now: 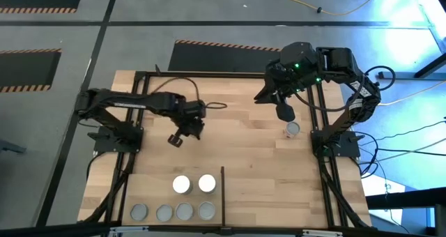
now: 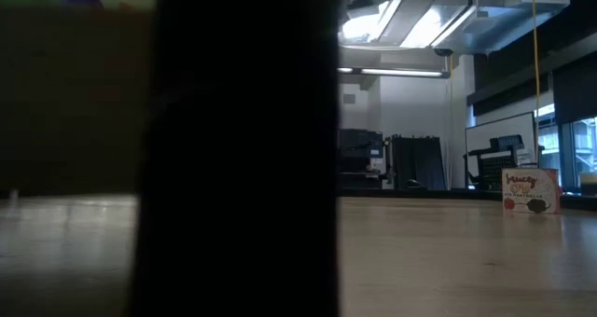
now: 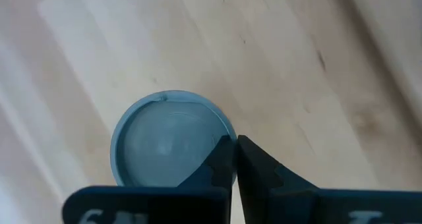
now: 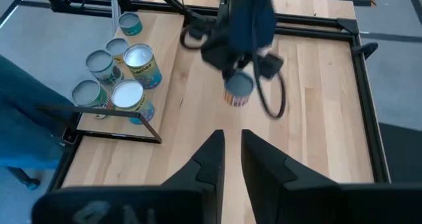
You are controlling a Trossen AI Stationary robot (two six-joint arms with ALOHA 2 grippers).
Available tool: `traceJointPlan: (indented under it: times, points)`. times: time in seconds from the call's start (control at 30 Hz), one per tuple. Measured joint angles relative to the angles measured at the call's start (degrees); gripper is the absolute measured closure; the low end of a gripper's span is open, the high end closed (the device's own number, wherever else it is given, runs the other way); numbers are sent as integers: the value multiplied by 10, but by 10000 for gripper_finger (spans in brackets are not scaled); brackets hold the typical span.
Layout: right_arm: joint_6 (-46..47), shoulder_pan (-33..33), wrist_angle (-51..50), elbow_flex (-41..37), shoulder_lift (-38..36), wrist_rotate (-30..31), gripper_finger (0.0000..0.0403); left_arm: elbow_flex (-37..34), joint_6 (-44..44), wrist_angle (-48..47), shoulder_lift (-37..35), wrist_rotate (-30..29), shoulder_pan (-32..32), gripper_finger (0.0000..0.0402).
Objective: Pick and place cans onto a shelf
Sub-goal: Put the canned black beans on the shelf
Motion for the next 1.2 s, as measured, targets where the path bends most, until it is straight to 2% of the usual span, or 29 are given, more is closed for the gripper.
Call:
traceJointPlan:
  times: [0.2, 0.37, 0.47, 0.53, 0.7, 0.87, 1.2]
  points:
    - [-13, 0, 1, 0, 0, -1, 349, 60, -86, -120, -80, -32, -1, 401]
    - [-14, 0, 1, 0, 0, -1, 349, 125, -238, -205, -137, -69, -4, 401]
    - [-24, 0, 1, 0, 0, -2, 349, 153, -341, -258, -162, -102, -20, 401]
    - [-36, 0, 0, 0, 0, -1, 349, 163, -401, -272, -173, -104, -39, 401]
    - [-63, 0, 0, 0, 0, -2, 349, 164, -525, -300, -204, -98, -104, 401]
    - [-65, 0, 0, 0, 0, -2, 349, 163, -633, -340, -227, -102, -195, 401]
    - [-65, 0, -1, 0, 0, -2, 349, 110, -804, -326, -243, -109, -380, 401]
